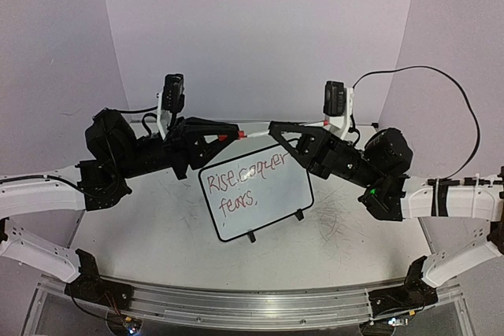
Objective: Write a sentence on the whiteboard
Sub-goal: Insert the pen cap into the whiteboard marker.
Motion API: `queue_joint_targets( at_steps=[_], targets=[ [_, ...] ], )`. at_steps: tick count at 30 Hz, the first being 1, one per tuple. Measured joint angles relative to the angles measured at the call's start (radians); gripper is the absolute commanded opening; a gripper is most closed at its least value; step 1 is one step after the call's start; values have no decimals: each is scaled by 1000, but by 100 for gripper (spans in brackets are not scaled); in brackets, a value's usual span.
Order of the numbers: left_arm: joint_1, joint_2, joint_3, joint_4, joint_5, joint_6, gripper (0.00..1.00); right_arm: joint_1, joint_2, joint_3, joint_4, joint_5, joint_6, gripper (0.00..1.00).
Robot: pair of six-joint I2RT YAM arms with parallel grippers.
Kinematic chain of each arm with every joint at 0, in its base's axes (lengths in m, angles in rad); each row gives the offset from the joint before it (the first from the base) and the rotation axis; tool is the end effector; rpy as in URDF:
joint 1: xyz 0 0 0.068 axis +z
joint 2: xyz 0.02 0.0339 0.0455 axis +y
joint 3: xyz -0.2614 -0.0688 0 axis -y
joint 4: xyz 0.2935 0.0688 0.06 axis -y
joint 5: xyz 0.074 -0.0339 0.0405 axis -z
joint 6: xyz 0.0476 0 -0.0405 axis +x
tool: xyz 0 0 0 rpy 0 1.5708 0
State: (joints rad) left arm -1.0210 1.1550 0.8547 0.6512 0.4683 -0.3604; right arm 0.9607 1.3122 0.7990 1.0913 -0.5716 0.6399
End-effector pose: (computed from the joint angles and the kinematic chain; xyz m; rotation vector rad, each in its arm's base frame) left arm 0.1499 -0.2857 0.3632 0.8609 1.1111 -1.4572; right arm 0.1701 0.2883 0.3367 -0.7713 0.9988 1.6967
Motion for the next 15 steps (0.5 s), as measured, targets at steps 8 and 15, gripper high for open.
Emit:
queue_joint_targets(
  at_steps=[8,15],
  targets=[
    [0,1,0,5,0,-4,0,0,8,0,20,7,8,0],
    [-1,4,0,5,0,-4,0,0,8,0,23,24,8,0]
  ],
)
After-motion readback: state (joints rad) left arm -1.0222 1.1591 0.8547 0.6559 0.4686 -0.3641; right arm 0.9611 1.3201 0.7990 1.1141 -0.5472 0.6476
